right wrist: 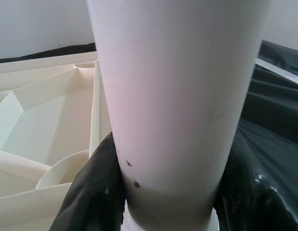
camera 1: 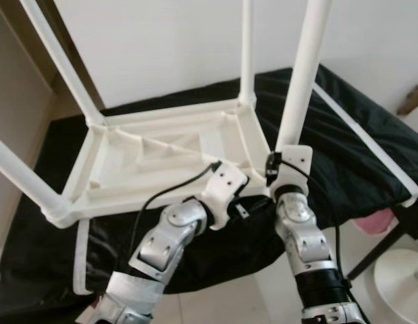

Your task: Building children table

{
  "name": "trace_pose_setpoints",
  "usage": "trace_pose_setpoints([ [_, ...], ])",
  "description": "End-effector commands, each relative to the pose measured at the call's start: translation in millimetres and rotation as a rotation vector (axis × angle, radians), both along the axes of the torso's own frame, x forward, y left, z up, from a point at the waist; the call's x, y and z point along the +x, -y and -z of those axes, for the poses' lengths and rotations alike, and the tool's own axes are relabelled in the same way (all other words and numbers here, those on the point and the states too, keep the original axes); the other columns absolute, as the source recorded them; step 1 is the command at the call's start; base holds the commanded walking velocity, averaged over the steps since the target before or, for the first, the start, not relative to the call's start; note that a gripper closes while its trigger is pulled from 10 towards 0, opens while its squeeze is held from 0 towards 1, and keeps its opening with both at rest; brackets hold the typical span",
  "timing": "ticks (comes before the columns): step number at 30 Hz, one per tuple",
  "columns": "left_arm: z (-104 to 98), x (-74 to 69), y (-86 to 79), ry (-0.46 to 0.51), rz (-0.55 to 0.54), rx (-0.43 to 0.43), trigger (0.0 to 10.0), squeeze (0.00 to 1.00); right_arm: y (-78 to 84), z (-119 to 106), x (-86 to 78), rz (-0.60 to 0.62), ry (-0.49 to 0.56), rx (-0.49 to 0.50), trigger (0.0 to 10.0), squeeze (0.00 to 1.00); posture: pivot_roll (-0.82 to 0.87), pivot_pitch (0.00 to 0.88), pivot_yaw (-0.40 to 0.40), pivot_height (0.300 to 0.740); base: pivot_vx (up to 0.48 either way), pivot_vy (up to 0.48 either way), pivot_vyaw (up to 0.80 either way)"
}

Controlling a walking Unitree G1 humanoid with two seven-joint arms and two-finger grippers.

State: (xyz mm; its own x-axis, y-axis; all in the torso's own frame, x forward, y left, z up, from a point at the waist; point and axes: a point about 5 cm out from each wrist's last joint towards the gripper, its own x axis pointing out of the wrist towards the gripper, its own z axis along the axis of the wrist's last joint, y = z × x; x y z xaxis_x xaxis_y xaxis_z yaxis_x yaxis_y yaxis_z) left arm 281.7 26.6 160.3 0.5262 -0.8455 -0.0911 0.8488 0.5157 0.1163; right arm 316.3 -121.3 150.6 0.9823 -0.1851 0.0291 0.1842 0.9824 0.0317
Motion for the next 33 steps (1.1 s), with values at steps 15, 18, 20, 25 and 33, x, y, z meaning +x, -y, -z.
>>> trace_pose_setpoints([
  [15,0,-0.9,0.9,-0.02,0.062,0.005,10.0,0.0,7.2,-7,-9.9,-0.096,0.093,0.061,10.0,1.0,-0.13,0.0,0.127,0.74,0.0,0.0,0.0],
  [18,-1,-1.1,2.5,-0.017,0.067,0.002,10.0,0.0,10.3,-8,-14.3,-0.143,0.111,0.058,10.0,1.0,-0.14,0.0,0.13,0.74,0.0,0.0,0.0],
  [20,-1,-1.3,2.8,-0.017,0.072,0.002,10.0,0.0,13.9,-8,-16.7,-0.163,0.117,0.055,10.0,1.0,-0.15,0.0,0.136,0.74,0.0,0.0,0.0],
  [25,1,-2.8,3.2,-0.018,0.097,0.015,10.0,0.0,33.3,-6,-26.1,-0.291,0.132,-0.007,10.0,1.0,-0.16,0.0,0.148,0.74,0.0,0.0,0.0],
  [33,1,-5.0,8.7,-0.013,0.13,0.016,10.0,0.0,52.4,-4,-15.6,-0.57,0.067,-0.13,10.0,0.0,-0.17,0.0,0.144,0.74,0.0,0.0,0.0],
])
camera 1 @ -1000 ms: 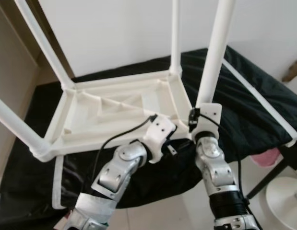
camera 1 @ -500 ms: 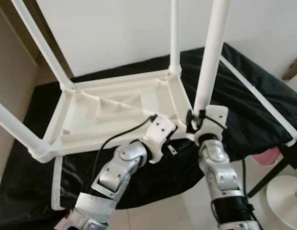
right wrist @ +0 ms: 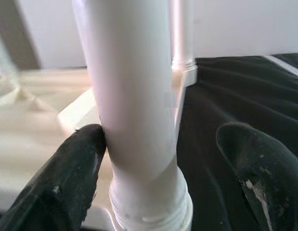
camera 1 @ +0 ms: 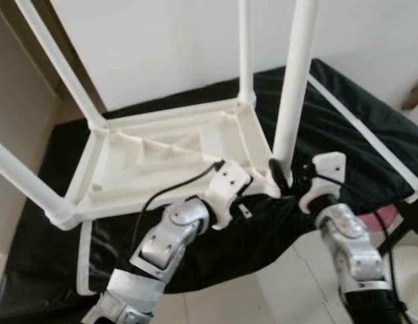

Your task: Building children table

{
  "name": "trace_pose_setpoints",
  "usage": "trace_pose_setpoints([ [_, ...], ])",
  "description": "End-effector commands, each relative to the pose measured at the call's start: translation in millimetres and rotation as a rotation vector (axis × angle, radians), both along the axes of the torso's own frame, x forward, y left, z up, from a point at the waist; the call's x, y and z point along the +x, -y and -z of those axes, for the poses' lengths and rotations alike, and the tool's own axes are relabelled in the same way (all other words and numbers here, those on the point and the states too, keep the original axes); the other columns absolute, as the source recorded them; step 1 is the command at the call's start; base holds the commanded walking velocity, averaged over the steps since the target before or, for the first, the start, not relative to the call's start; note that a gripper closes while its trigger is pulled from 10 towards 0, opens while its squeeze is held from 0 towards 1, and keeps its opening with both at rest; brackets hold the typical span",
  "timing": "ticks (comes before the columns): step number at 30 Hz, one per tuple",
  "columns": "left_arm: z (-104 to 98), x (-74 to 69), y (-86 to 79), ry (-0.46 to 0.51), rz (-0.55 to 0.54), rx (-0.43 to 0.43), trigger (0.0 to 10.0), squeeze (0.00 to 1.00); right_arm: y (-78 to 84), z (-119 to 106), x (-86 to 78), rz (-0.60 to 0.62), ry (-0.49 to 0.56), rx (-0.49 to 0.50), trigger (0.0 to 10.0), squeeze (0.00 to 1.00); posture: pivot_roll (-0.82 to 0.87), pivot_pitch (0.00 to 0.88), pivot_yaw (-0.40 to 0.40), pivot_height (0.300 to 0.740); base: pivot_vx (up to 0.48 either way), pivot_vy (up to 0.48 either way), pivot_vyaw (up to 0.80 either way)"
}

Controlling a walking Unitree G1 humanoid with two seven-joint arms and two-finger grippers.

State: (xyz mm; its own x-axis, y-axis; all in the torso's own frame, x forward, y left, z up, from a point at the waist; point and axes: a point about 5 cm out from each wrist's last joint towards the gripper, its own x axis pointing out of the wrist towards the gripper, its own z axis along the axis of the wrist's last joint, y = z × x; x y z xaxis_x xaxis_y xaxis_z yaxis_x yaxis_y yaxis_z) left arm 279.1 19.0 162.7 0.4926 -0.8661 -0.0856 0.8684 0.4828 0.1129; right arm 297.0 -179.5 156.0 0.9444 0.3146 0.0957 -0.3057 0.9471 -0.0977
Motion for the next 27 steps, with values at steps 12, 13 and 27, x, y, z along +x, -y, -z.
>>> trace_pose_setpoints([
  [12,3,-1.6,-1.5,-0.002,0.059,0.024,10.0,0.0,4.3,1,32.3,-0.171,-0.06,-0.164,10.0,0.0,-0.12,0.0,0.104,0.74,0.0,0.0,0.0],
  [13,3,-1.0,-1.8,0.0,0.052,0.021,10.0,0.0,2.4,-1,36.3,-0.2,-0.061,-0.183,10.0,0.0,-0.12,0.0,0.104,0.74,0.0,0.0,0.0],
  [27,0,-0.3,-6.4,0.007,0.006,0.008,10.0,0.0,10.5,0,39.9,-0.293,-0.087,-0.209,0.0,0.0,-0.08,0.0,0.078,0.74,0.0,0.0,0.0],
])
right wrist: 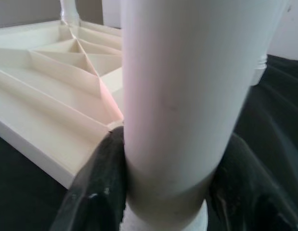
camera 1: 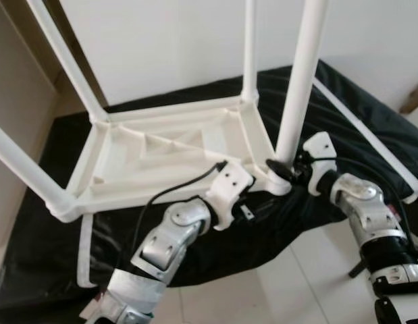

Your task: Building children table

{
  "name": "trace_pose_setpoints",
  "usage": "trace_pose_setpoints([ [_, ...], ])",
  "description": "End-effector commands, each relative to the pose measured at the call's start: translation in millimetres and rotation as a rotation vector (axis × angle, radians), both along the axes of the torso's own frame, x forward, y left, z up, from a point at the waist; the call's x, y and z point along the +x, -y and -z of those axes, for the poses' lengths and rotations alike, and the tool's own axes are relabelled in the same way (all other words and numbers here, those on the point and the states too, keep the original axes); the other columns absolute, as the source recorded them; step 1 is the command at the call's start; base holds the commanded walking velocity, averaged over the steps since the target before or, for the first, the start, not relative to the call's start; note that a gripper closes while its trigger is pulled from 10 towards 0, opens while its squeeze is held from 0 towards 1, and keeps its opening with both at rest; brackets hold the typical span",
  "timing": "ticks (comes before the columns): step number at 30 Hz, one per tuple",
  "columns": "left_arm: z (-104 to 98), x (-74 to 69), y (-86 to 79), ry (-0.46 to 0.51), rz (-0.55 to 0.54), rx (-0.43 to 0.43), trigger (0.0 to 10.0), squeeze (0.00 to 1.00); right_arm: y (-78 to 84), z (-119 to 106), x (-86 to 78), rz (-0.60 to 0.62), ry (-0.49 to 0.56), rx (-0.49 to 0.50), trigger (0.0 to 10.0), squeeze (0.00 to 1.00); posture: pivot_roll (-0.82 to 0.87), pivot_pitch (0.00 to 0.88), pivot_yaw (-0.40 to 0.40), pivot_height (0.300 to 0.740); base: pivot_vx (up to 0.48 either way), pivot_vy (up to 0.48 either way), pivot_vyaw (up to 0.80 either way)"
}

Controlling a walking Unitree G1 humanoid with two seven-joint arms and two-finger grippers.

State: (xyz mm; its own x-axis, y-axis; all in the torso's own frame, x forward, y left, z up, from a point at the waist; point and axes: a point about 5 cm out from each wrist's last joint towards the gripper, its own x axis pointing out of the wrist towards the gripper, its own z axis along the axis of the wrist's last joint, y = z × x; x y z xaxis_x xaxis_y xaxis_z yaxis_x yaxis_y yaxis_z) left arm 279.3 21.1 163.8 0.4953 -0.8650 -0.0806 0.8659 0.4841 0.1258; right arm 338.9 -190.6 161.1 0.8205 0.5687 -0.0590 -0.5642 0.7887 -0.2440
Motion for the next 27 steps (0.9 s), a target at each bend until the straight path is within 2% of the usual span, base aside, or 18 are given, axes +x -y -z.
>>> trace_pose_setpoints([
  [1,0,-0.5,-4.3,-0.006,0.008,0.006,10.0,0.0,0.6,6,-3.2,-0.007,-0.022,-0.006,0.0,0.0,-0.08,0.0,0.081,0.74,0.0,0.0,0.0],
  [9,1,-1.5,-3.9,-0.008,0.016,0.009,10.0,0.0,7.7,13,-6.2,0.032,-0.043,0.019,0.0,0.0,-0.1,0.0,0.09,0.74,0.0,0.0,0.0],
  [10,1,-1.5,-3.5,-0.009,0.019,0.009,10.0,0.0,9.2,15,-6.9,0.054,-0.048,0.022,5.8,0.0,-0.1,0.0,0.09,0.74,0.0,0.0,0.0],
  [11,1,-1.5,-3.5,-0.009,0.019,0.009,10.0,0.0,9.2,15,-6.9,0.054,-0.048,0.022,5.8,0.0,-0.1,0.0,0.09,0.74,0.0,0.0,0.0],
  [12,1,-1.6,-2.9,-0.01,0.022,0.009,10.0,0.0,10.4,16,-7.0,0.097,-0.054,0.033,10.0,0.0,-0.1,0.0,0.092,0.74,0.0,0.0,0.0],
  [15,1,-2.1,-2.4,-0.011,0.024,0.009,10.0,0.0,10.6,17,-7.3,0.137,-0.057,0.047,10.0,0.0,-0.11,0.0,0.093,0.74,0.0,0.0,0.0],
  [16,2,-3.5,-0.9,-0.017,0.031,0.006,10.0,0.0,4.0,18,-10.3,0.243,-0.044,0.076,10.0,0.0,-0.12,0.0,0.094,0.74,0.0,0.0,0.0],
  [19,3,-3.9,-0.4,-0.019,0.034,0.006,10.0,0.0,1.3,19,-11.8,0.276,-0.041,0.089,10.0,0.0,-0.12,0.0,0.094,0.74,0.0,0.0,0.0],
  [22,4,-5.6,1.9,-0.026,0.044,0.004,10.0,0.0,-7.6,22,-17.4,0.432,-0.054,0.162,10.0,0.0,-0.13,0.0,0.094,0.74,0.0,0.0,0.0],
  [23,4,-5.6,1.9,-0.026,0.044,0.004,10.0,0.0,-7.6,22,-17.4,0.432,-0.054,0.162,10.0,0.0,-0.13,0.0,0.094,0.74,0.0,0.0,0.0],
  [27,5,-6.2,3.8,-0.028,0.053,0.002,10.0,0.0,-12.5,24,-22.7,0.568,-0.06,0.212,10.0,0.0,-0.13,0.0,0.094,0.74,0.0,0.0,0.0],
])
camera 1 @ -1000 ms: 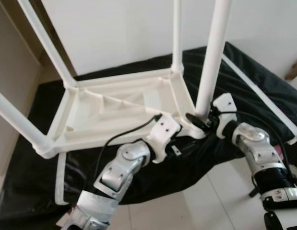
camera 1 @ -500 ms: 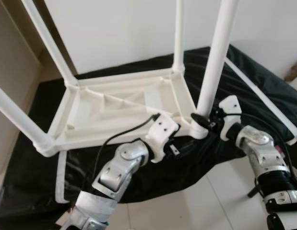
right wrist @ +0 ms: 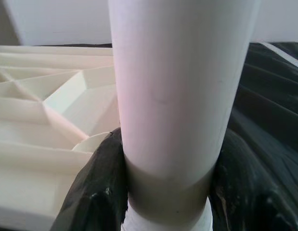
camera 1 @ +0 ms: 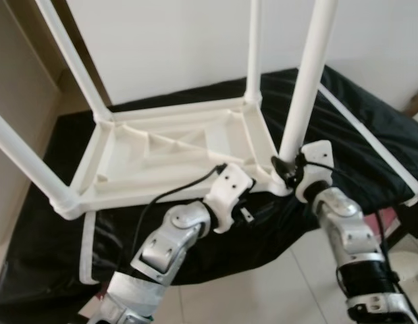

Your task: Building children table

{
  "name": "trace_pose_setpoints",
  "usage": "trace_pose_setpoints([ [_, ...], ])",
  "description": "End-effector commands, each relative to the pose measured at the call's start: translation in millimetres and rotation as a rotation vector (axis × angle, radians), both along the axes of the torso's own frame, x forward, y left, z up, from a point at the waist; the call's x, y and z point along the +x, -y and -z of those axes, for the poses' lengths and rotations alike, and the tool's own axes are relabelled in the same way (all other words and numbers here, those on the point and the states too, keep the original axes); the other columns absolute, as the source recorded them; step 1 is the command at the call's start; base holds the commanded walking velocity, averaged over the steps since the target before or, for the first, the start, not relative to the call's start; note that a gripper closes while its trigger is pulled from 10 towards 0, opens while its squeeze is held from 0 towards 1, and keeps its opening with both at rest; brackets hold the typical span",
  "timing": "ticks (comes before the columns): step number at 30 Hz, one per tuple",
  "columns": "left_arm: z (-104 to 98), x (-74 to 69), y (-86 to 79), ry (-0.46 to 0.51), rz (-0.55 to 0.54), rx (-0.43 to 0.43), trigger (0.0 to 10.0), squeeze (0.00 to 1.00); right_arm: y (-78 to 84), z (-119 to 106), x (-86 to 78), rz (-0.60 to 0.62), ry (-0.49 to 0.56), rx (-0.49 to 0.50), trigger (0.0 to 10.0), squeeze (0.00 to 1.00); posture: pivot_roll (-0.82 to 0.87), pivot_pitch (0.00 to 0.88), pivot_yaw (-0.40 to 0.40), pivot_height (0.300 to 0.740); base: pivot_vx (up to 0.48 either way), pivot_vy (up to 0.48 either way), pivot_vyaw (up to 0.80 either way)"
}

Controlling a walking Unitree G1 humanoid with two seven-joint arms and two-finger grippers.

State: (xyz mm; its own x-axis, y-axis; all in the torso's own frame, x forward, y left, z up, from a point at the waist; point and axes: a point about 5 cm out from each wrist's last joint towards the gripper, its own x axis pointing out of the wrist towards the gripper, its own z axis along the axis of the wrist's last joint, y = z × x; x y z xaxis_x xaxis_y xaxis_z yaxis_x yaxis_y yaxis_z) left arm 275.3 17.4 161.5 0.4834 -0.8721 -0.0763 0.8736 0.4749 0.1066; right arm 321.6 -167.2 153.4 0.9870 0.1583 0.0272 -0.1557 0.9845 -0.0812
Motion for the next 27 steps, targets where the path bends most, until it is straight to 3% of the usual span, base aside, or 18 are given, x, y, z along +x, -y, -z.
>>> trace_pose_setpoints([
  [1,2,-2.1,0.1,-0.013,0.041,0.015,10.0,0.0,10.9,17,-5.4,0.112,-0.08,0.044,10.0,0.0,-0.13,0.0,0.094,0.74,0.0,0.0,0.0],
  [4,2,-2.3,0.4,-0.013,0.044,0.015,10.0,0.0,8.9,19,-7.9,0.173,-0.083,0.051,10.0,0.0,-0.14,0.0,0.095,0.74,0.0,0.0,0.0],
  [6,3,-2.2,1.0,-0.012,0.047,0.017,10.0,0.0,6.3,24,-14.2,0.344,-0.1,0.096,10.0,0.0,-0.13,0.0,0.095,0.74,0.0,0.0,0.0],
  [7,3,-2.2,1.0,-0.012,0.047,0.017,10.0,0.0,6.3,24,-14.2,0.344,-0.1,0.096,10.0,0.0,-0.13,0.0,0.095,0.74,0.0,0.0,0.0],
  [9,2,-2.1,1.0,-0.01,0.049,0.017,10.0,0.0,-2.8,27,-19.0,0.504,-0.111,0.16,10.0,0.0,-0.13,0.0,0.094,0.74,0.0,0.0,0.0],
  [10,2,-2.3,1.0,-0.009,0.049,0.017,10.0,0.0,-11.1,26,-19.2,0.524,-0.11,0.182,10.0,0.0,-0.13,0.0,0.093,0.74,0.0,0.0,0.0],
  [15,3,-3.5,1.5,-0.011,0.051,0.015,10.0,0.0,-28.0,17,-17.5,0.453,-0.079,0.18,10.0,0.0,-0.13,0.0,0.094,0.74,0.0,0.0,0.0],
  [27,3,-4.3,-0.3,-0.012,0.039,0.014,10.0,0.0,-34.2,20,-20.4,0.455,-0.109,0.173,10.0,0.0,-0.11,0.0,0.079,0.74,0.0,0.0,0.0],
])
